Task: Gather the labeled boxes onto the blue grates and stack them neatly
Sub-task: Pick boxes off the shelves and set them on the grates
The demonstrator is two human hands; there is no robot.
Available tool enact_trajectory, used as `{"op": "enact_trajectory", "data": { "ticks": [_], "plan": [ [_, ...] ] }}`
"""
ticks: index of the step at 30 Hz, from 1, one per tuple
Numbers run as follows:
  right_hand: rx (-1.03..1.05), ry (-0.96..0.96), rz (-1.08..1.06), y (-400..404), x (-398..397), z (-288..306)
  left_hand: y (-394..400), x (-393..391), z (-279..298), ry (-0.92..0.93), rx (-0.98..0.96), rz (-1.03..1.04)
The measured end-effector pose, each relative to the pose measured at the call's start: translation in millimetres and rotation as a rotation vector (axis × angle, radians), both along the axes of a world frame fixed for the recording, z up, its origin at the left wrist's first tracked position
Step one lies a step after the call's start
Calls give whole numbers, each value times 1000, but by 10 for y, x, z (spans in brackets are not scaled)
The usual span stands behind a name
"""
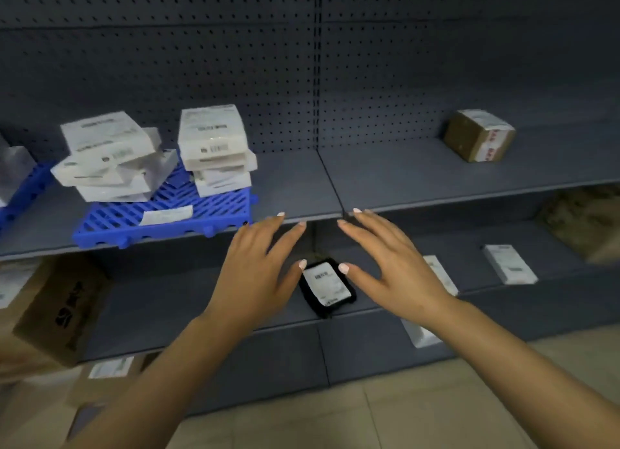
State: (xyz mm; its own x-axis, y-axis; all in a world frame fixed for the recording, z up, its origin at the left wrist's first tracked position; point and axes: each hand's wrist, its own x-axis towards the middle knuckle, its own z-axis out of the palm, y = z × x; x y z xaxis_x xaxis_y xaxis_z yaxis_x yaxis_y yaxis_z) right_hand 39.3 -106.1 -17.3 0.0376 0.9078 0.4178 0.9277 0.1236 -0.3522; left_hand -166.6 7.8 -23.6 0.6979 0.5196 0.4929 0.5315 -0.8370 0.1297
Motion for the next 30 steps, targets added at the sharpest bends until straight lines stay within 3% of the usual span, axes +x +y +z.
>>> {"op": "enact_trajectory", "data": {
  "ticks": [10,22,30],
  "plan": [
    [-32,-20,-208,-1368,826,-230,-1085,984,-182,37,-83,-176],
    [-126,-164,-255,-3169,2247,-460,-2765,2826,-474,92,-132,-276],
    [-239,-92,-346,-3524,3185,-668,-3086,3761,-690,168,-206,-303]
  ]
}}
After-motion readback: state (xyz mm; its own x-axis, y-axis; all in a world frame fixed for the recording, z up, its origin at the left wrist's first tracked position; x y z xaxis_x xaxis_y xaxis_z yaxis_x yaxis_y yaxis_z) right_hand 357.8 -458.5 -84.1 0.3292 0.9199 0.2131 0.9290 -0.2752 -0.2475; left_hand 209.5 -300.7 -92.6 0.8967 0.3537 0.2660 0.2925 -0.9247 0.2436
